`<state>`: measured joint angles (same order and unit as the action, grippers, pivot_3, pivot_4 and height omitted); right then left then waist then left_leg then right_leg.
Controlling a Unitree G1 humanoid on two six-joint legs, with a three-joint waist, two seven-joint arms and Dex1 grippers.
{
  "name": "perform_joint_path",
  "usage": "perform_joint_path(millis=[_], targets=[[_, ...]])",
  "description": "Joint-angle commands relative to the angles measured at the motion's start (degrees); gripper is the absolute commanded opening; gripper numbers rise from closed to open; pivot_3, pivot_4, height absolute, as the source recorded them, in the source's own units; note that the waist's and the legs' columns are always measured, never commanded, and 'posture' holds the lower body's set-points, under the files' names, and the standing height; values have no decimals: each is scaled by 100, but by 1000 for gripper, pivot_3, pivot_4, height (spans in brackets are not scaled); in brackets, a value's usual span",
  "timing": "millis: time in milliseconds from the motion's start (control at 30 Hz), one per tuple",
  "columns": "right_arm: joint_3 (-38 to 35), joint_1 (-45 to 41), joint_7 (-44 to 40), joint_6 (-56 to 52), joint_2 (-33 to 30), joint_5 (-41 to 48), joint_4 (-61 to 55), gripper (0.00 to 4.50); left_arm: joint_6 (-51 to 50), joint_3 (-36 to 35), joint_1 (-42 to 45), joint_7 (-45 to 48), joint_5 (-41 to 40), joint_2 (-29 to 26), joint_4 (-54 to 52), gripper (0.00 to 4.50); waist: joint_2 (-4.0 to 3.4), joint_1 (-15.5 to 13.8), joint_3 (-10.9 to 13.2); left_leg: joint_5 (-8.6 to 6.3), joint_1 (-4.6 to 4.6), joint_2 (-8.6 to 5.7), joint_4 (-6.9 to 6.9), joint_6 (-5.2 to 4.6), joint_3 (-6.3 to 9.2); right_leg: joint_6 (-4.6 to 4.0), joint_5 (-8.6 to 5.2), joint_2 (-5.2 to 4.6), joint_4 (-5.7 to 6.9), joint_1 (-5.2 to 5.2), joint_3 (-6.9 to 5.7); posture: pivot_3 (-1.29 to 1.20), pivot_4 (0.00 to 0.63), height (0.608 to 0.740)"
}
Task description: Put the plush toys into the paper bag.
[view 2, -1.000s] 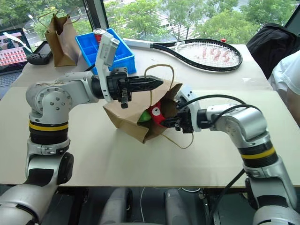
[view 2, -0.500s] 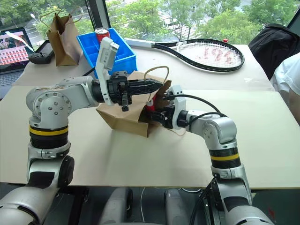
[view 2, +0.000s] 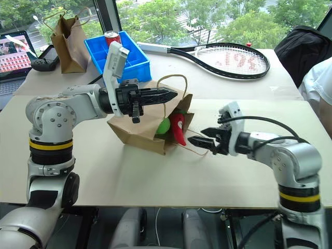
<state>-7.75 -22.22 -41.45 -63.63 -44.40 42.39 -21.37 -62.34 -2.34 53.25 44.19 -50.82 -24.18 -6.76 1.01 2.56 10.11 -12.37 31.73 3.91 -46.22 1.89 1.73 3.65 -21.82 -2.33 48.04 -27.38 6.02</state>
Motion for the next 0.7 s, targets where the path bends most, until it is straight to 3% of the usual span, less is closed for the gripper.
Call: perform_joint_path(millis=[33,267,367,633,700], targets=[[553,473,-346,894,-223,-533,-494,3968,166,-71,163,96,4,-55,-46,0,2,10,1,0,-3,0,2,0,0,1,0,0,0,1,0,0,150,658],[1577,618,-28,2196,111,-1868,-17,3968,197,-70,203,109,33,-90,4,0,2,-3,1,3,-9,0,5,4,0,1,0,1,-1,5,3,0,150,658],[1878,591,66,2989,94,-2608,354,3409,193,-85,229,121,32,-137,22,0,3,-9,1,4,-10,0,5,4,0,1,0,0,-6,10,2,0,150,658],[1287,355,-418,3254,-146,-2503,444,562,220,-112,244,126,54,-218,44,0,4,-16,2,5,-13,-1,4,7,0,1,1,0,-7,15,2,0,150,658],[1122,202,-488,3260,-209,-2480,483,51,218,-122,237,168,43,-267,28,0,4,-13,2,5,-14,0,4,7,0,1,0,0,-6,15,2,0,150,658]])
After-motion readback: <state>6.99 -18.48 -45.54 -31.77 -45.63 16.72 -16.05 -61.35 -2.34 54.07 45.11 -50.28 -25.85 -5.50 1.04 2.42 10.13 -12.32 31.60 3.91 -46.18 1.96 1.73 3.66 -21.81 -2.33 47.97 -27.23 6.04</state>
